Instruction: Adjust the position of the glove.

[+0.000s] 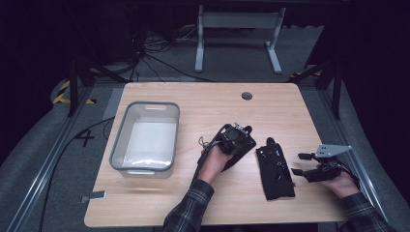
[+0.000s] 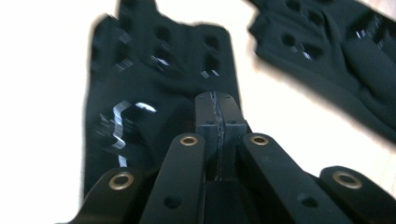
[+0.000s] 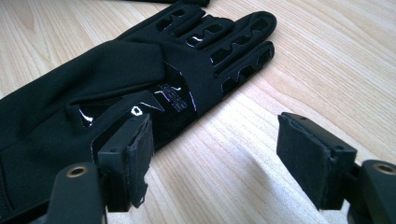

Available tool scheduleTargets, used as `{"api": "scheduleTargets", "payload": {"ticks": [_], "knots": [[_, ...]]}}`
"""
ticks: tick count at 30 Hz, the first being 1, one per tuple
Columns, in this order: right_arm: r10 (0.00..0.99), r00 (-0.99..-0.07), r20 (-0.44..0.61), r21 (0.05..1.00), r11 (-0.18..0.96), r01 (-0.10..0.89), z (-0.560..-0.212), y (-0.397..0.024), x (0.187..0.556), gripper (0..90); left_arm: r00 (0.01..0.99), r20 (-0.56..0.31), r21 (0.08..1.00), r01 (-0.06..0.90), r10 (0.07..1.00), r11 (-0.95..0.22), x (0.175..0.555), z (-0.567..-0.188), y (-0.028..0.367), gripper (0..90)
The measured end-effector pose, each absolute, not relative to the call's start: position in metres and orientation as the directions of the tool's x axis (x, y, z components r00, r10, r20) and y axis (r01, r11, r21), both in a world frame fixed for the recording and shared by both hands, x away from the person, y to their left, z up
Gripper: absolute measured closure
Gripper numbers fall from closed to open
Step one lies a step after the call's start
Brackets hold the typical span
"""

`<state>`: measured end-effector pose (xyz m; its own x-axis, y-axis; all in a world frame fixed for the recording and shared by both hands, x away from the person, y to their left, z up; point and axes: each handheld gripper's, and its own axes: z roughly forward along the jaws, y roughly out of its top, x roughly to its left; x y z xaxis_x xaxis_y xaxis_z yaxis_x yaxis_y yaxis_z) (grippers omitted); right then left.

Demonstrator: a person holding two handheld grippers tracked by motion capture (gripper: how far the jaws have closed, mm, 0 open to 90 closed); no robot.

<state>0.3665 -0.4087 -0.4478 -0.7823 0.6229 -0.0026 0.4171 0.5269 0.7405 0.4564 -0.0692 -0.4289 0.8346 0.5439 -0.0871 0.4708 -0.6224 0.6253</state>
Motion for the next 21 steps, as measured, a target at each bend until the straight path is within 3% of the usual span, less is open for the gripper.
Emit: {"api": "scheduleTargets", "payload": {"ticks": [11, 21], "knots": [[0.622, -0.783, -0.002, 0.743, 0.525, 0.416, -0.447, -0.409, 0.366, 28.3, 0.793, -0.030, 0.586, 0.507, 0.608, -0.632, 0.494, -0.438, -0.062, 89.8], [0.615, -0.789, -0.003, 0.738, 0.534, 0.413, -0.448, -0.406, 0.365, 28.3, 0.766, -0.034, 0.568, 0.544, 0.642, -0.618, 0.480, -0.444, -0.049, 89.8]]}}
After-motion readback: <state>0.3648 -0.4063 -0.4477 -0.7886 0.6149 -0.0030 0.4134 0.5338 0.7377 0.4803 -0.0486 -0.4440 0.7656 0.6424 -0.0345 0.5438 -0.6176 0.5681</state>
